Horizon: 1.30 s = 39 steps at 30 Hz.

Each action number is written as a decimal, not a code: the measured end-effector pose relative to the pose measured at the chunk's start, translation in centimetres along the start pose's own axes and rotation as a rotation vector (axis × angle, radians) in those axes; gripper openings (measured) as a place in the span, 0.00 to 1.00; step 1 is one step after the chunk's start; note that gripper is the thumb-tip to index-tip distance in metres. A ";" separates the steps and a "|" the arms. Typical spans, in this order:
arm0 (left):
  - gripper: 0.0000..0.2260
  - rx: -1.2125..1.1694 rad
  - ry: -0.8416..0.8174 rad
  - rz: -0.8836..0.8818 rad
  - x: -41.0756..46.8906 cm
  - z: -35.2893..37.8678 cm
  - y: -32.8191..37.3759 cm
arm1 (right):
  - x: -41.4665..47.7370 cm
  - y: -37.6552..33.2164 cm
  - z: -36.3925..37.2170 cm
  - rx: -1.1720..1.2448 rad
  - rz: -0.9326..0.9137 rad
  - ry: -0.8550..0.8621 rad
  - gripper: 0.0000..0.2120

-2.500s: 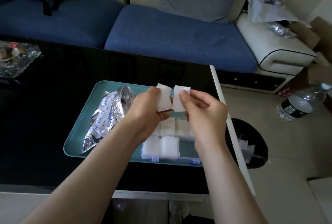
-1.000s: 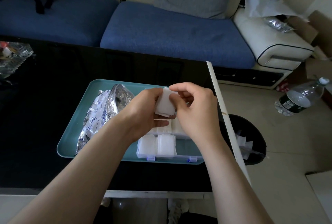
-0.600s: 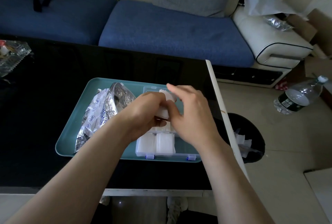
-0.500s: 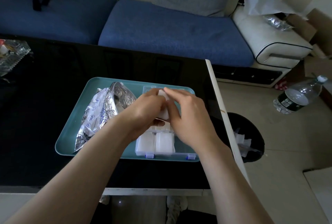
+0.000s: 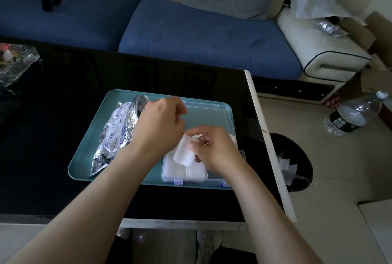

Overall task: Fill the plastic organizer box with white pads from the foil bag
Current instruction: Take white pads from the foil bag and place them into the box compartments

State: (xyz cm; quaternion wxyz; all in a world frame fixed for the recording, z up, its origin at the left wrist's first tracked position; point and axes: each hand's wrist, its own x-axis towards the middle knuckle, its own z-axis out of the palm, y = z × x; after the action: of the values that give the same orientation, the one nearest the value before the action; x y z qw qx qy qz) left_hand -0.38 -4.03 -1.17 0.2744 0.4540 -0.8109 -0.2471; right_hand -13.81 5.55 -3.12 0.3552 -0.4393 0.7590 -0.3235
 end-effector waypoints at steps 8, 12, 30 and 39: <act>0.04 0.148 -0.292 -0.085 -0.8 -0.9 -0.4 | 0.5 -0.4 2.7 -0.105 -0.016 0.029 0.06; 0.09 0.266 -0.457 -0.088 -1.3 -1.6 -0.3 | 0.7 0.0 3.3 -0.175 -0.005 0.000 0.06; 0.15 0.182 -0.082 0.121 0.1 -0.6 -2.1 | 0.6 -1.0 4.1 -0.773 -0.231 0.036 0.09; 0.13 0.215 0.143 0.075 -0.3 -1.7 -0.9 | 0.3 -0.6 4.4 -0.711 -0.195 0.066 0.04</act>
State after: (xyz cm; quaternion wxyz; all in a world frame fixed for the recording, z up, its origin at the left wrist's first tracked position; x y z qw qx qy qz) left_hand 1.37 -4.47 -0.58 0.2904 0.4668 -0.8273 -0.1154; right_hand -9.98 4.19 -5.08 0.1231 -0.5947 0.7898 -0.0860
